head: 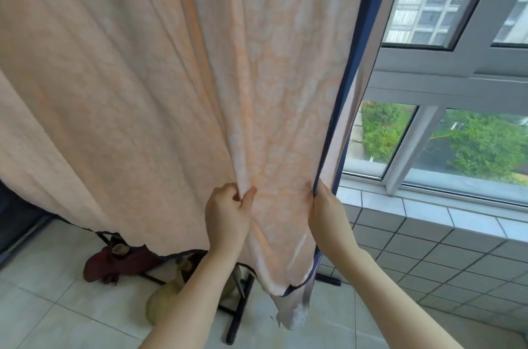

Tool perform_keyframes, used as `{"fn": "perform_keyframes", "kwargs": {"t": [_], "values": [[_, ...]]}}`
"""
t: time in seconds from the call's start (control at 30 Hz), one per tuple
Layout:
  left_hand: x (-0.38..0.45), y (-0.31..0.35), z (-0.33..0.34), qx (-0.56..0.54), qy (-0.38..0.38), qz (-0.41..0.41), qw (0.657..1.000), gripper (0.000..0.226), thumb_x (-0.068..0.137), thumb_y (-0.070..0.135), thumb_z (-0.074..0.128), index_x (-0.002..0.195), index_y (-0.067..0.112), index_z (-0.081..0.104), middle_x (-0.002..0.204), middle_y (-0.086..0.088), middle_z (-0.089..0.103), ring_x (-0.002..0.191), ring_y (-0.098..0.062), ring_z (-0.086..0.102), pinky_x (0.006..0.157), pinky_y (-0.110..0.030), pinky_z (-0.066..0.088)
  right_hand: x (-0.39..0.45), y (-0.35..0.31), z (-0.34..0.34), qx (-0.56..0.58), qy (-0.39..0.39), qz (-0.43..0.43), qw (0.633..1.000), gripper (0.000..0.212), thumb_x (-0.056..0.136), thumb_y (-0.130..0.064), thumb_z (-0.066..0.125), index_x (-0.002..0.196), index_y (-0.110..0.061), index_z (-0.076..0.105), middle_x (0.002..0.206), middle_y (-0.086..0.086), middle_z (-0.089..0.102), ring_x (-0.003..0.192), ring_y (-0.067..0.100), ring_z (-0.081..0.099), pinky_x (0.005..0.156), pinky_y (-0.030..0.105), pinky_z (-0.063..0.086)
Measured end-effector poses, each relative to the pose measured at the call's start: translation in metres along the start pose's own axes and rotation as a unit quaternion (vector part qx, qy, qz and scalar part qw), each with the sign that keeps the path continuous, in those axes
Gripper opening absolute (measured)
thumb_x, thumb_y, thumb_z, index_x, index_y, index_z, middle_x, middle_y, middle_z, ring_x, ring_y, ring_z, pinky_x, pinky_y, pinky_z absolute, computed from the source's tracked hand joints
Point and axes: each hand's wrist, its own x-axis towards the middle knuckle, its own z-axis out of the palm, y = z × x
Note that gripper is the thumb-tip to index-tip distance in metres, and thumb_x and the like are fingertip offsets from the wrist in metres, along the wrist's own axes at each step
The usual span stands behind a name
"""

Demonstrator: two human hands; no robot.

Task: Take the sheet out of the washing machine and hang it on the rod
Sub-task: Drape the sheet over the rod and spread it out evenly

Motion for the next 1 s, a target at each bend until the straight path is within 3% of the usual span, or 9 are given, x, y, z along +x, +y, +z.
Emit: {"fn": "perform_keyframes", "kwargs": {"t": [0.3,0.43,0.5,0.57,0.67,0.73,0.8,0.9,1.0], "values": [[-0.034,-0.028,0.037,0.047,-0.091,-0.067,0.992,0.029,0.085,0.031,0.072,0.065,0.018,0.057,0.060,0.004,0.056,0.056,-0.013,0.054,0.048,-0.028,0.044,-0.026,0.041,0.016,-0.055,-0.085,0.089,0.991,0.030,0.092,0.005,0.032,0.106,-0.013,0.051,0.097,0.002,0.057,0.086,0.025,0.057,0.072,0.035,0.049],[-0.039,-0.033,0.040,0.026,-0.127,-0.121,0.984,0.029,0.087,0.032,0.070,0.066,0.017,0.058,0.060,0.004,0.060,0.055,-0.010,0.058,0.048,-0.021,0.041,-0.027,0.045,0.009,-0.027,-0.090,0.116,0.989,0.019,0.094,-0.004,0.037,0.083,-0.013,0.050,0.077,0.003,0.059,0.069,0.023,0.056,0.063,0.036,0.052],[-0.029,-0.028,0.036,-0.006,-0.138,-0.147,0.979,0.027,0.087,0.029,0.070,0.065,0.017,0.060,0.057,0.004,0.062,0.053,-0.010,0.060,0.050,-0.025,0.047,-0.022,0.036,-0.002,0.035,-0.064,0.097,0.993,0.018,0.094,-0.009,0.046,0.077,-0.015,0.049,0.064,-0.001,0.055,0.057,0.013,0.051,0.051,0.019,0.044],[-0.014,-0.018,0.030,-0.017,-0.141,-0.147,0.979,0.024,0.086,0.029,0.070,0.067,0.020,0.059,0.058,0.005,0.062,0.054,-0.010,0.060,0.052,-0.027,0.048,-0.012,0.019,-0.015,0.092,-0.032,0.062,0.993,0.016,0.093,-0.014,0.055,0.078,-0.012,0.050,0.061,-0.001,0.051,0.053,0.009,0.045,0.051,0.019,0.037],[0.010,0.000,0.020,-0.068,-0.108,-0.158,0.979,0.017,0.082,0.035,0.073,0.081,0.023,0.061,0.074,0.007,0.066,0.068,-0.008,0.062,0.060,-0.027,0.050,0.004,-0.004,-0.027,0.140,0.013,0.027,0.990,0.011,0.091,-0.019,0.060,0.088,-0.010,0.054,0.073,0.008,0.061,0.069,0.018,0.056,0.063,0.027,0.045],[0.031,0.011,0.013,-0.096,-0.054,-0.166,0.980,0.033,0.076,0.041,0.078,0.084,0.018,0.056,0.077,0.004,0.062,0.071,-0.012,0.060,0.061,-0.027,0.047,0.011,-0.016,-0.031,0.174,0.028,0.020,0.984,0.009,0.092,-0.018,0.059,0.093,-0.010,0.054,0.079,0.012,0.063,0.075,0.026,0.059,0.069,0.037,0.049],[0.053,0.020,0.004,-0.107,-0.004,-0.151,0.983,0.045,0.070,0.048,0.080,0.088,0.017,0.053,0.080,0.003,0.060,0.074,-0.015,0.059,0.065,-0.031,0.046,0.014,-0.026,-0.036,0.202,0.046,0.003,0.978,0.011,0.093,-0.019,0.057,0.095,-0.009,0.052,0.079,0.014,0.061,0.072,0.028,0.058,0.065,0.041,0.049],[0.084,0.034,-0.010,-0.130,0.036,-0.106,0.985,0.049,0.069,0.052,0.080,0.092,0.016,0.055,0.084,0.001,0.063,0.075,-0.015,0.061,0.067,-0.030,0.047,0.016,-0.037,-0.045,0.221,0.076,-0.026,0.972,0.017,0.097,-0.021,0.051,0.090,-0.006,0.049,0.070,0.016,0.051,0.060,0.026,0.044,0.054,0.033,0.036],[0.103,0.053,-0.019,-0.098,0.060,-0.060,0.992,0.034,0.078,0.043,0.076,0.080,0.016,0.056,0.070,0.008,0.060,0.062,0.001,0.056,0.059,-0.012,0.040,0.014,-0.045,-0.049,0.225,0.078,-0.042,0.970,0.025,0.099,-0.022,0.047,0.081,-0.005,0.042,0.059,-0.001,0.036,0.053,0.012,0.030,0.050,0.024,0.026]]}}
